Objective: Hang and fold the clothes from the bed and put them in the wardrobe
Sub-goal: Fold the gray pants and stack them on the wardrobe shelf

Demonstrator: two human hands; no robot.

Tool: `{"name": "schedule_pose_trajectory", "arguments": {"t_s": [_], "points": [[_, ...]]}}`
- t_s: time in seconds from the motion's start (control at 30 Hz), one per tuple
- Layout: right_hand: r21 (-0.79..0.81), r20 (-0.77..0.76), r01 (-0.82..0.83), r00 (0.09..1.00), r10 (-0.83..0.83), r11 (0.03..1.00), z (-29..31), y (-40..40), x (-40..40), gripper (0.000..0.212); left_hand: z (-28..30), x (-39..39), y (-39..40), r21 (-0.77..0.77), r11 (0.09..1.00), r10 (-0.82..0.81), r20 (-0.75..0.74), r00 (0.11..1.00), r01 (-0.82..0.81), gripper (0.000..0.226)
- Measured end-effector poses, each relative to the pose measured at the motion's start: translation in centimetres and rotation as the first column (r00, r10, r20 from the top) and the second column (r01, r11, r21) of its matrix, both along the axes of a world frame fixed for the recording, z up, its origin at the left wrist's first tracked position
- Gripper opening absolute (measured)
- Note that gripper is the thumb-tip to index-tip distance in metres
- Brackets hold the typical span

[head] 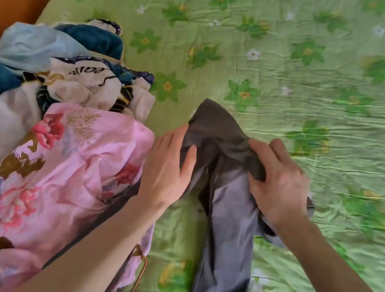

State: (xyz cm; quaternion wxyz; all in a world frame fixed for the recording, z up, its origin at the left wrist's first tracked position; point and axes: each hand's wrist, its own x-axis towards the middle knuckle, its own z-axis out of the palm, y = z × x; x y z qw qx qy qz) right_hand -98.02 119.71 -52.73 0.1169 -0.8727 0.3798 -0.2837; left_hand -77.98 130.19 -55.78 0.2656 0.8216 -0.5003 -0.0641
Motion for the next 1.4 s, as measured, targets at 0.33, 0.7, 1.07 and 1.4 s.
{"name": "schedule_pose_trajectory", "arguments": {"t_s": [0.33,0.7,1.07,1.4], "points": [[0.491,-0.527,-0.272,0.663,0.531,0.827,-7.0,7.1,-4.3,0.072,-2.1,-1.4,-1.1,0.011,0.996,-0.088,-0.029,0.996,0.089,0.044],[0.439,-0.315,0.528,0.848,-0.426,0.727,-12.4,2.6,-10.7,0.063,-6.2,-5.9,-7.2,0.514,0.798,-0.514,0.305,0.802,0.316,0.055],[0.711,-0.273,0.391,0.919,-0.284,0.585,-12.3,5.8,-12.7,0.102,-5.3,-8.3,-8.0,0.792,0.579,-0.258,-0.046,0.965,0.193,0.070],[0.875,-0.155,0.446,0.625,-0.765,0.186,-13.6,7.6,-15.4,0.069,0.3,-8.2,-5.7,0.455,0.823,-0.087,-0.490,0.867,0.340,0.042]]}}
